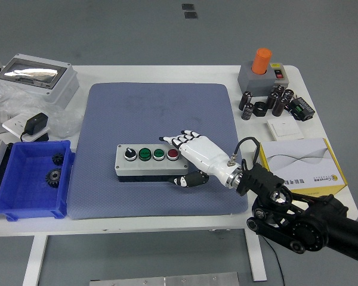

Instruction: Pick up the button,place it on the desk,press the button,press the button

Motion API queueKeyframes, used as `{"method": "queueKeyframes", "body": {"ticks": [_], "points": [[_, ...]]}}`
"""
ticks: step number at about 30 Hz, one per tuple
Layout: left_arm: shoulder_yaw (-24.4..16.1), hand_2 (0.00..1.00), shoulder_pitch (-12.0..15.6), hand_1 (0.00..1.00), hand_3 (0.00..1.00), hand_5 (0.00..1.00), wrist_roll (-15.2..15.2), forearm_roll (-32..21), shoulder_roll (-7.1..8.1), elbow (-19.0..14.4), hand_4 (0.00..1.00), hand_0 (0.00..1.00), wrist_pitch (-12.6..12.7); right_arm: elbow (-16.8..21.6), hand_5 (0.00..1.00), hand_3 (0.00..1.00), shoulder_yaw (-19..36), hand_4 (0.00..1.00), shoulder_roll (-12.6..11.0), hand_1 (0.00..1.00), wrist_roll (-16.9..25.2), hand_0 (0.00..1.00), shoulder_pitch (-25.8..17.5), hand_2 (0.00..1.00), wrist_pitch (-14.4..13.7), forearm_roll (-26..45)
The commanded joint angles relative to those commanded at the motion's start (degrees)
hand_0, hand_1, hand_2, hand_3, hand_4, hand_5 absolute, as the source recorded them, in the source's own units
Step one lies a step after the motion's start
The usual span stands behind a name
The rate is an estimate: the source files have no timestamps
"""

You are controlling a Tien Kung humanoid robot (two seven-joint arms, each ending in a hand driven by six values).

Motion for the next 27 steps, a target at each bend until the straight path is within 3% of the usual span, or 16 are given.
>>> {"method": "queueKeyframes", "body": {"ticks": [7,12,20,23,27], "points": [[0.0,0.749,0.1,0.776,0.878,0.805,0.0,-0.1,-0.06,0.0,0.953,0.796,-0.3,2.5,0.299,0.998,1.0,0.845,-1.8,0.904,0.2,0.965,0.0,0.951,1.0,0.7],[-0.1,0.747,0.1,0.776,0.876,0.804,0.0,0.0,-0.11,0.0,0.952,0.796,-0.7,8.8,0.299,0.998,4.5,0.856,-6.7,0.908,0.3,0.964,-0.3,0.949,3.9,1.4],[-0.1,0.746,0.4,0.78,0.876,0.803,-0.5,-0.4,0.05,-0.1,0.952,0.797,-0.8,23.5,0.317,0.998,14.9,0.88,-17.4,0.918,1.2,0.971,-5.0,0.974,14.1,12.1],[-0.1,0.747,0.6,0.781,0.876,0.807,-0.5,-0.7,0.07,-0.1,0.953,0.799,-0.8,28.8,0.331,0.998,19.5,0.897,-21.4,0.945,-0.5,0.998,-5.8,0.998,18.2,16.9],[-0.2,0.747,0.6,0.781,0.876,0.807,-0.6,-0.8,0.07,-0.1,0.953,0.799,-1.0,32.9,0.331,0.998,20.2,0.897,-23.0,0.945,-5.2,0.998,-3.7,0.998,21.8,14.5]]}}
